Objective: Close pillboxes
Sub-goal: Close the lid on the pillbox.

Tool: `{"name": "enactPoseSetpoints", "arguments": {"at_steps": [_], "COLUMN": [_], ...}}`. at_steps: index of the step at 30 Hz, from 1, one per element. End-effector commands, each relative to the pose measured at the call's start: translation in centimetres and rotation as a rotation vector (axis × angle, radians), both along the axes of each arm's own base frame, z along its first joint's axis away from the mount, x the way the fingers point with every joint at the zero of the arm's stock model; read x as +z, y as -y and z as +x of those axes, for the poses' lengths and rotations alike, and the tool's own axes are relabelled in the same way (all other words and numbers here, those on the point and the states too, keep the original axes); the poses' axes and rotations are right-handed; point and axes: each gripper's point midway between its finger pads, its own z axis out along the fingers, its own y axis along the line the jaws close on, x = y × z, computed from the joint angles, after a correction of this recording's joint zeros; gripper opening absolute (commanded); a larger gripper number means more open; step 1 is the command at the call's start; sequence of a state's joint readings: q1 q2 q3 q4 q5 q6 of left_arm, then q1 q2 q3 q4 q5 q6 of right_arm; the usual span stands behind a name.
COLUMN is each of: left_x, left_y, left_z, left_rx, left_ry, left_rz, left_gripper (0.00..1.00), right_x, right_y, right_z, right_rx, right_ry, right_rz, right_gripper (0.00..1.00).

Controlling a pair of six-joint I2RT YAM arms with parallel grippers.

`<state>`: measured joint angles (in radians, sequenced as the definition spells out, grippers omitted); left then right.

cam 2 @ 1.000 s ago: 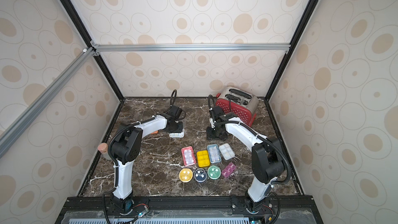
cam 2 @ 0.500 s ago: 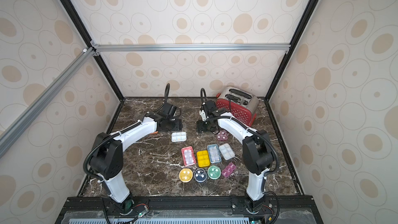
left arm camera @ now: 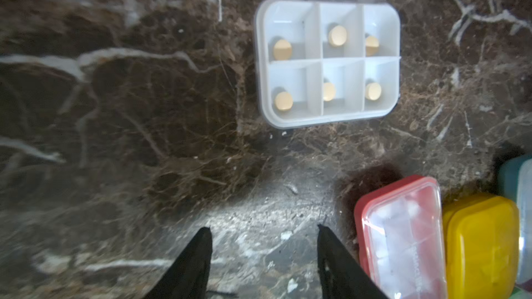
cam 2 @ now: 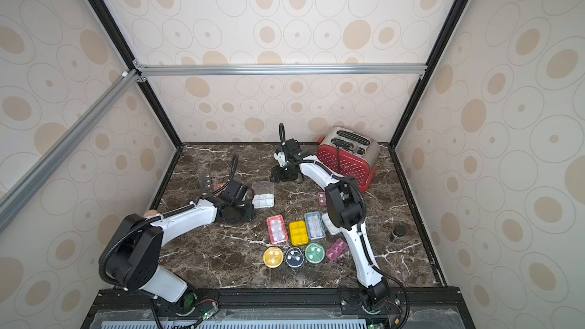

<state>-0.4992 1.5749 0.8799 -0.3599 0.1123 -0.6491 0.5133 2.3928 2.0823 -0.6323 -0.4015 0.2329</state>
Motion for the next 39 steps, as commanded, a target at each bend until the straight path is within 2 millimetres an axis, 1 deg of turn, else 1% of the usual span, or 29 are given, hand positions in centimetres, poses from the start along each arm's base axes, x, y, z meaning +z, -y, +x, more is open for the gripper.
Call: {"name": "enactPoseSetpoints", "arguments": {"at_steps": [1,6,7,10,16,19,25,31,39], "left_x": [0.4,-1.0,-1.0,-1.5,-2.9,-3.3,-3.7,-3.9,-4.2], "left_y": [1.3,0.1,-0.2,-1.2,-1.1,-1.1,-1.4,-1.9,-2.1], "left_z": [1.2,1.3,1.4,1.8,2.2,2.3,2.5,2.6,2.5], "left_rx": [0.015,0.037,0.048,0.078,0.063,0.058,0.056,0.067,0.076], "left_ry": [0.037,0.023,0.026,0.024,-0.002,0.0,-0.005,-0.009,-0.015], "left_rz": [-0.08,-0.051,-0.05,-0.063,-0.088,-0.083,-0.059,-0.043,-0.033], "left_gripper": [0.55,0.5,0.48,0.45,0.43,0.43,0.39,0.37,0.36], "right_x": [-0.5,-2.1,-1.9,-2.2,-3.4,-3.9,-4.4,-3.7,-0.9], "right_y": [-1.3,-2.0,-2.3,-2.7,-3.4,-3.8,-4.3,-4.7,-5.0], "right_z": [-0.4,0.3,0.5,0.3,-0.1,-0.3,-0.5,-1.1,-1.2], "right_rx": [0.044,0.053,0.058,0.062,0.085,0.097,0.109,0.132,0.159], "right_ry": [-0.038,-0.067,-0.067,-0.079,-0.103,-0.114,-0.124,-0.138,-0.096], "right_rz": [0.017,0.022,0.033,0.032,0.043,0.051,0.05,0.089,0.128], "right_gripper": [0.6,0.69,0.7,0.7,0.72,0.73,0.73,0.72,0.7]}}
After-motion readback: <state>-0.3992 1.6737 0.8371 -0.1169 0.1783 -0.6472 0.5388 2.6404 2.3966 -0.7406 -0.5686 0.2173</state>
